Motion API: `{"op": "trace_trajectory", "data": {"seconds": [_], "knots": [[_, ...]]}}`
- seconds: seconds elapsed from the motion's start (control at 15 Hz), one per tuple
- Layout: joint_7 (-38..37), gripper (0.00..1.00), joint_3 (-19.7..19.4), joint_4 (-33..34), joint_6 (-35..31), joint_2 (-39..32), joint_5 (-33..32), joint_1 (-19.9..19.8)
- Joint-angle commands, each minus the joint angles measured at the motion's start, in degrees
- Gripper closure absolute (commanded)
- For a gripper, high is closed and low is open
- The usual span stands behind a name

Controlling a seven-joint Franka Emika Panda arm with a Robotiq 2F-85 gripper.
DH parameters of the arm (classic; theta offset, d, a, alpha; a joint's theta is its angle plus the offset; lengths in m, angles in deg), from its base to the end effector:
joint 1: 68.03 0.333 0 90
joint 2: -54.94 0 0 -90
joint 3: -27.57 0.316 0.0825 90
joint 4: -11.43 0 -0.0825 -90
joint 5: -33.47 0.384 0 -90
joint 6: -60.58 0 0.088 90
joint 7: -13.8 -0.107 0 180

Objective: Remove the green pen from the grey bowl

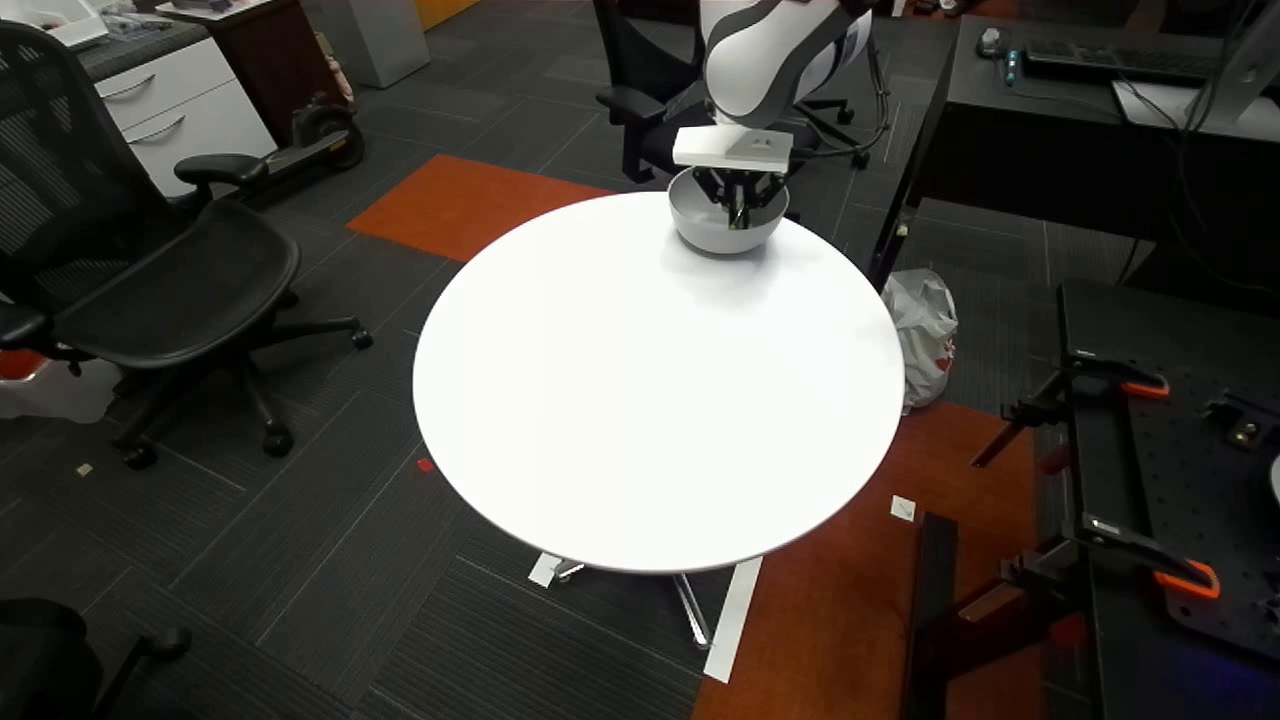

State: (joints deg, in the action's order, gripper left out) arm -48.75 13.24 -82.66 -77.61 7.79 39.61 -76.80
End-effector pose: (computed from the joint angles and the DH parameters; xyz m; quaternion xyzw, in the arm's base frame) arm 0.6313 -0.2493 0.1419 0.7301 -0.6809 0.0072 0.0577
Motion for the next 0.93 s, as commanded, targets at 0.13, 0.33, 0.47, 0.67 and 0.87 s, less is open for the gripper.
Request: {"op": "trace_trajectory", "data": {"seconds": [0.13,0.33,0.47,0.67,0.87], "knots": [[-1.4,0.97,-0.8,-0.8,-1.1,1.7,1.3,0.7],[-1.2,0.97,-1.1,-3.3,-3.5,5.1,1.2,1.0],[-0.9,0.97,-1.1,-5.3,-5.5,7.9,1.2,1.2],[-0.9,0.97,-1.4,-9.1,-8.1,12.9,0.6,2.1],[-1.7,0.97,-1.5,-14.0,-10.1,18.2,-0.4,4.0]]}}
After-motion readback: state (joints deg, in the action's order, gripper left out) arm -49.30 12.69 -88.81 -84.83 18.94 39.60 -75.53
